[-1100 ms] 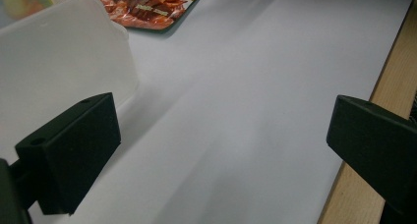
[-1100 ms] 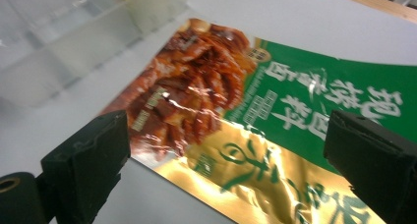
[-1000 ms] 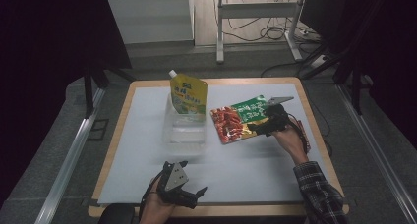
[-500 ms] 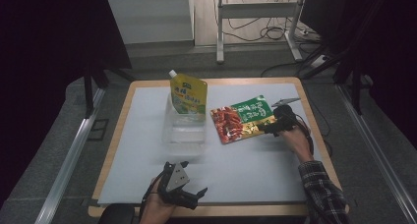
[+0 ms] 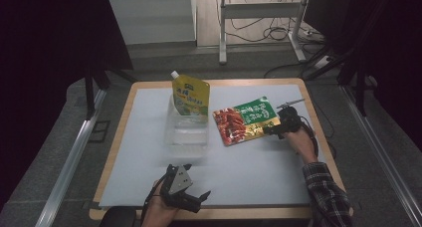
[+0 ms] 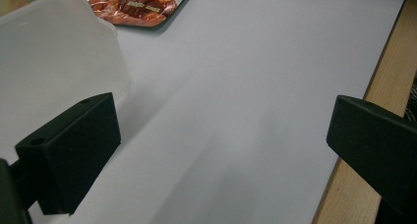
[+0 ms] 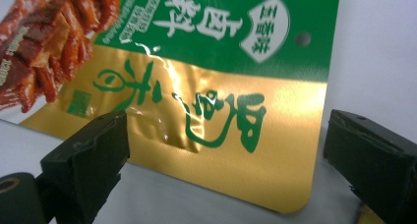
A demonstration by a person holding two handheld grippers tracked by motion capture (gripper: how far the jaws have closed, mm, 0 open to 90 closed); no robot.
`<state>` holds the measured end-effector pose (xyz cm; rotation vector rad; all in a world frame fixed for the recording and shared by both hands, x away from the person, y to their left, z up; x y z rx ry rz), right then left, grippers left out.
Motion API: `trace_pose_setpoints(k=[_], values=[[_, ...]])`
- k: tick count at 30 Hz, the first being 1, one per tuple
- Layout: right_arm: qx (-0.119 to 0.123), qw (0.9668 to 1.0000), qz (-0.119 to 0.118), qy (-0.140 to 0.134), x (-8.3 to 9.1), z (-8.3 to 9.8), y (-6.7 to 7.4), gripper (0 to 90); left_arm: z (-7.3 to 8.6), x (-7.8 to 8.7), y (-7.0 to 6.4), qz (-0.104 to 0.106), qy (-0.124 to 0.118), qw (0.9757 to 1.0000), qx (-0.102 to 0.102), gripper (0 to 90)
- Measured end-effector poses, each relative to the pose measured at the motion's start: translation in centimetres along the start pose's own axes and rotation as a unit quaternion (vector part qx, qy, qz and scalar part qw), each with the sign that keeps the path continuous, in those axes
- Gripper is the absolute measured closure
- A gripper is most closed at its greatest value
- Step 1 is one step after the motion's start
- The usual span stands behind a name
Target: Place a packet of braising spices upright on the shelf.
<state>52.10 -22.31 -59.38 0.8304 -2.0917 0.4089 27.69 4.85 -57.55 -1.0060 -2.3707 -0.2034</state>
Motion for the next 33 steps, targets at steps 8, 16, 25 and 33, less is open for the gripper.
trace_pose_setpoints(k=[8,16,25,33], values=[[-0.011,0.9998,-0.014,-0.007,0.1,-0.2,0.3,3.7,0.0,0.0,0.0,0.001,0.001,1.0000,-0.001,0.0],[-0.023,0.9976,-0.050,-0.042,0.9,-1.2,1.0,4.2,0.1,-0.1,-0.1,0.000,0.002,1.0000,-0.003,0.0],[-0.005,0.9952,-0.074,-0.063,0.9,-2.5,2.7,4.7,0.1,-0.1,-0.1,0.001,0.004,1.0000,-0.006,0.0],[-0.015,0.9959,-0.064,-0.061,0.3,-3.1,2.8,15.3,0.2,-0.2,-0.3,0.000,0.008,0.9999,-0.011,0.0]])
Point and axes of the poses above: each handheld gripper's, and its own axes: x roughly backward along the jaws, z roughly out of its underside, y roughly to its left, the point moved 10 cm from there along -x, roughly forward along the jaws, and after that the axes turned 10 degrees about x, right-handed, at the moved point
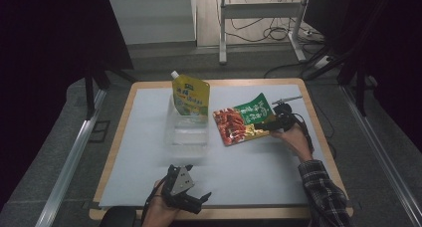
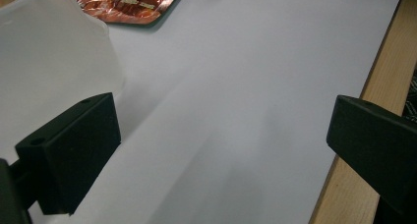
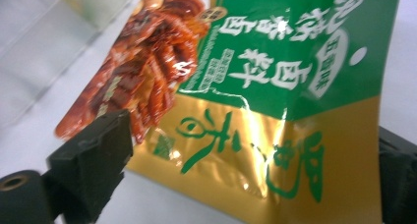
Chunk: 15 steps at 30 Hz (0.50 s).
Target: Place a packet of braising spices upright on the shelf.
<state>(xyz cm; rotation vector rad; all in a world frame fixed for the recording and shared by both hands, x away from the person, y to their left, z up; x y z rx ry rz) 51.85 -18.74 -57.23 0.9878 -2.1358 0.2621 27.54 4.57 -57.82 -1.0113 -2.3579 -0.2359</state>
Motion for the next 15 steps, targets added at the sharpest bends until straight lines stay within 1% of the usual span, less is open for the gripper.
trace_pose_setpoints(k=[1,3,5,8,10,11,13,15], values=[[0.000,1.0000,0.007,0.003,-0.1,0.1,-0.1,19.9,0.0,0.0,0.0,0.000,0.000,1.0000,0.000,0.0],[0.000,0.9995,0.029,0.011,-0.1,0.2,-0.5,33.4,0.0,0.0,0.0,0.000,0.000,1.0000,0.000,0.0],[0.002,0.9991,0.040,0.010,0.1,0.2,-0.8,47.4,0.0,0.0,0.0,0.000,0.001,1.0000,-0.001,0.0],[0.008,0.9983,0.057,0.007,0.3,0.1,-1.2,63.9,0.0,0.0,0.0,0.000,0.002,1.0000,-0.002,0.0],[0.012,0.9978,0.065,0.007,0.4,0.1,-1.3,72.6,0.1,-0.1,-0.1,0.000,0.002,1.0000,-0.003,0.0],[0.019,0.9972,0.072,0.010,0.4,0.2,-1.4,76.7,0.1,-0.1,-0.1,0.000,0.002,1.0000,-0.004,0.0],[0.026,0.9963,0.081,0.012,0.4,0.3,-1.7,83.4,0.1,-0.1,-0.1,-0.001,0.003,1.0000,-0.005,0.0],[0.025,0.9959,0.087,0.011,0.5,0.3,-1.8,87.3,0.1,-0.1,-0.1,0.000,0.003,1.0000,-0.005,0.0]])
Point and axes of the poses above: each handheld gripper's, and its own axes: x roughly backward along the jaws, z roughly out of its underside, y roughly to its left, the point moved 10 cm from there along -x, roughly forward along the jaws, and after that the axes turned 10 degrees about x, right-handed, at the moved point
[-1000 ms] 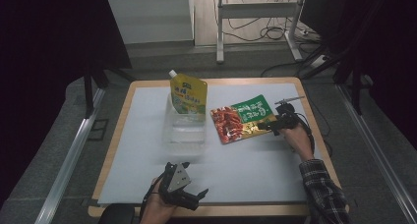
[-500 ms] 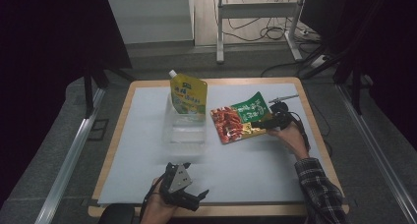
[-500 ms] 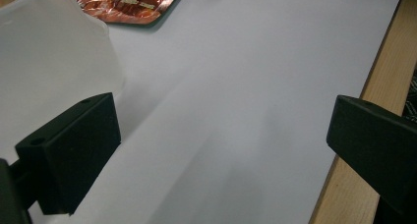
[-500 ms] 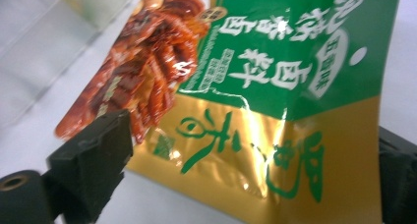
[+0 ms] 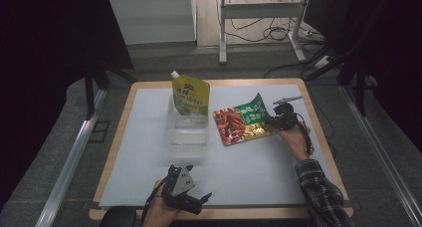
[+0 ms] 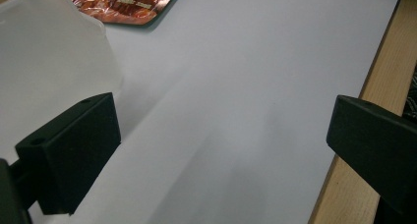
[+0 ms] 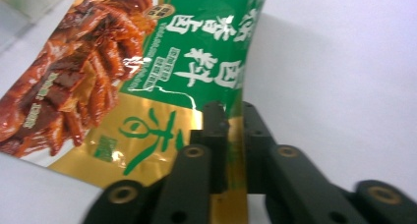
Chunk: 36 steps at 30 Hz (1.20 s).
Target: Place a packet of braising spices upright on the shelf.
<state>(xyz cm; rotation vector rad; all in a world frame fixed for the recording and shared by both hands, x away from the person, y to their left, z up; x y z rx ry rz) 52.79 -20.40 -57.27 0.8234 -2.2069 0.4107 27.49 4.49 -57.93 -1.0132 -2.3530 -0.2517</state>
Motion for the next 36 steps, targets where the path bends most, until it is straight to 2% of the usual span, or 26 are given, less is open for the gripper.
trace_pose_setpoints(k=[5,8,12,15,18,20,21,31,36], values=[[-0.019,0.9998,-0.003,-0.008,0.2,-0.4,-0.2,88.0,0.0,0.0,0.0,-0.001,0.000,1.0000,-0.001,0.0],[-0.013,0.9999,-0.005,-0.009,0.3,-0.5,-0.1,88.4,0.0,0.0,0.0,-0.001,0.000,1.0000,-0.001,0.0],[0.010,0.9998,0.004,-0.015,0.7,-0.7,0.1,88.6,0.0,0.0,0.0,-0.001,0.001,1.0000,-0.001,0.0],[0.014,0.9995,0.011,-0.025,1.2,-1.2,0.2,88.7,0.0,0.0,0.0,-0.002,0.001,1.0000,-0.001,0.0],[0.015,0.9992,0.008,-0.038,1.8,-1.8,0.4,88.8,0.0,0.0,0.1,-0.004,0.002,1.0000,-0.003,0.0],[0.016,0.9992,0.006,-0.037,1.9,-1.9,0.5,88.8,0.0,0.0,0.1,-0.004,0.002,1.0000,-0.003,0.0],[0.022,0.9990,0.003,-0.038,2.2,-2.2,0.6,88.8,0.0,0.0,0.1,-0.004,0.001,1.0000,-0.003,0.0],[0.022,0.9972,-0.017,-0.070,3.8,-4.1,1.4,88.8,-0.2,0.2,0.3,-0.007,-0.008,0.9999,0.002,0.0],[0.018,0.9942,-0.042,-0.097,5.0,-5.5,1.9,88.7,-0.2,0.3,0.4,-0.008,-0.007,0.9999,0.000,0.0]])
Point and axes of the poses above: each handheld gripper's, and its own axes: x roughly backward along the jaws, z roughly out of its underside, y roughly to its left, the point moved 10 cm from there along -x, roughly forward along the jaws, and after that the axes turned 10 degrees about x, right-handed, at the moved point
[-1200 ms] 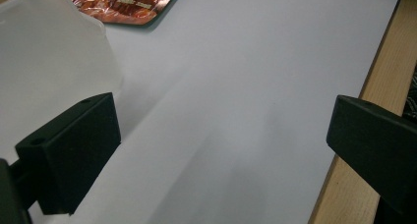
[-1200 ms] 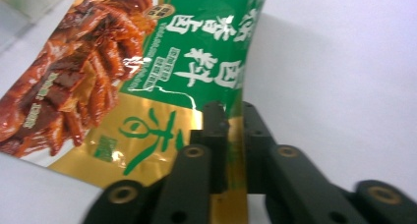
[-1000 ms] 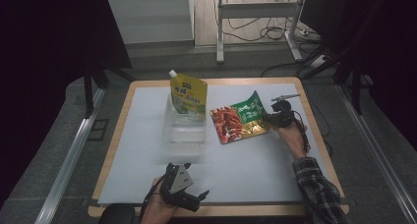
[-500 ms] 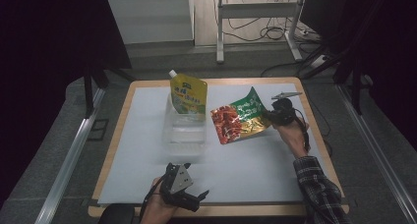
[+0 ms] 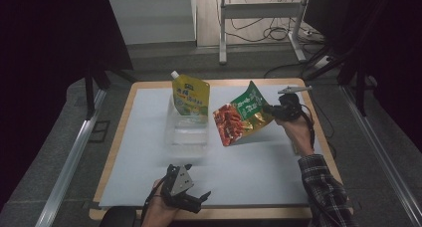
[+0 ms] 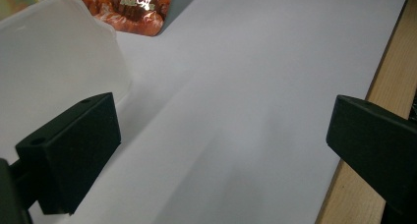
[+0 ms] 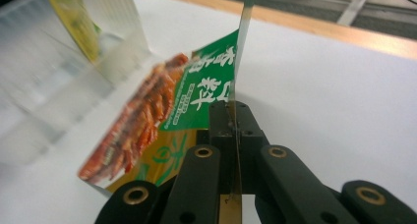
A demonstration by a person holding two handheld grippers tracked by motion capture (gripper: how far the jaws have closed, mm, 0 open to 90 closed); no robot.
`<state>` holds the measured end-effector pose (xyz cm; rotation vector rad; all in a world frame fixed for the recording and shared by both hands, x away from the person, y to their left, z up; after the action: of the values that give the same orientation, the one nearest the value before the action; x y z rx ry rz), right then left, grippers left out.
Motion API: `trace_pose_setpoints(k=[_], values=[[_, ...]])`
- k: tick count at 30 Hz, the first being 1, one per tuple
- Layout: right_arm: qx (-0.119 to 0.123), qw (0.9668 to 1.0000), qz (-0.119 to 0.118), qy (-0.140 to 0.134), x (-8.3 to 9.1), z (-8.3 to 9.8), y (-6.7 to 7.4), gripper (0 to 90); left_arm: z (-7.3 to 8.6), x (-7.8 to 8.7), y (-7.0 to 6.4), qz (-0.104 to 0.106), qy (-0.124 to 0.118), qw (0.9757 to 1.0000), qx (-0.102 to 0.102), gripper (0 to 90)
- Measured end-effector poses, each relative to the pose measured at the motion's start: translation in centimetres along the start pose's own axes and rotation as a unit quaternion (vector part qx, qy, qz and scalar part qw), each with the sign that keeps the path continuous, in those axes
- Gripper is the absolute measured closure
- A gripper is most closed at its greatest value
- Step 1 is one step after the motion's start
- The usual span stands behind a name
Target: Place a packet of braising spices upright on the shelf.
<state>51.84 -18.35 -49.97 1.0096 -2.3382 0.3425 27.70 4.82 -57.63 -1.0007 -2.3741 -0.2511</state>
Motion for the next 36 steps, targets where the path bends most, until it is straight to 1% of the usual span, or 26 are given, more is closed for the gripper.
trace_pose_setpoints(k=[2,6,10,16,20,27,33,36], values=[[0.002,1.0000,-0.005,-0.005,0.2,-0.8,0.4,88.7,0.0,0.0,0.0,0.000,-0.001,1.0000,0.000,0.0],[0.017,0.9998,-0.007,-0.008,0.5,-2.2,1.2,88.8,0.0,0.0,0.0,0.000,-0.001,1.0000,0.000,0.0],[0.022,0.9994,-0.019,-0.016,0.6,-3.5,2.0,88.8,0.0,0.0,0.0,0.001,-0.002,1.0000,0.001,0.0],[0.034,0.9986,-0.033,-0.023,0.9,-5.6,3.6,88.9,-0.1,0.1,-0.1,0.002,-0.004,1.0000,0.000,0.0],[0.046,0.9979,-0.037,-0.027,1.3,-7.0,4.6,88.9,-0.2,0.1,-0.1,0.002,-0.006,1.0000,0.001,0.0],[0.065,0.9967,-0.038,-0.030,1.8,-8.5,5.6,89.0,-0.2,0.1,-0.1,0.004,-0.006,1.0000,0.002,0.0],[0.074,0.9962,-0.038,-0.026,2.2,-9.0,6.0,89.0,-0.2,0.1,-0.1,0.004,-0.005,1.0000,0.001,0.0],[0.082,0.9958,-0.032,-0.023,2.6,-9.2,6.1,89.0,-0.2,0.1,-0.1,0.004,-0.005,1.0000,0.000,0.0]])
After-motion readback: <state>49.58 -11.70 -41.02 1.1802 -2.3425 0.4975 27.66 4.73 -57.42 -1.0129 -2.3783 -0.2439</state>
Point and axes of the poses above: each handheld gripper's, and its own axes: x roughly backward along the jaws, z roughly out of its underside, y roughly to its left, the point moved 10 cm from there along -x, roughly forward along the jaws, and after that the axes turned 10 degrees about x, right-handed, at the moved point
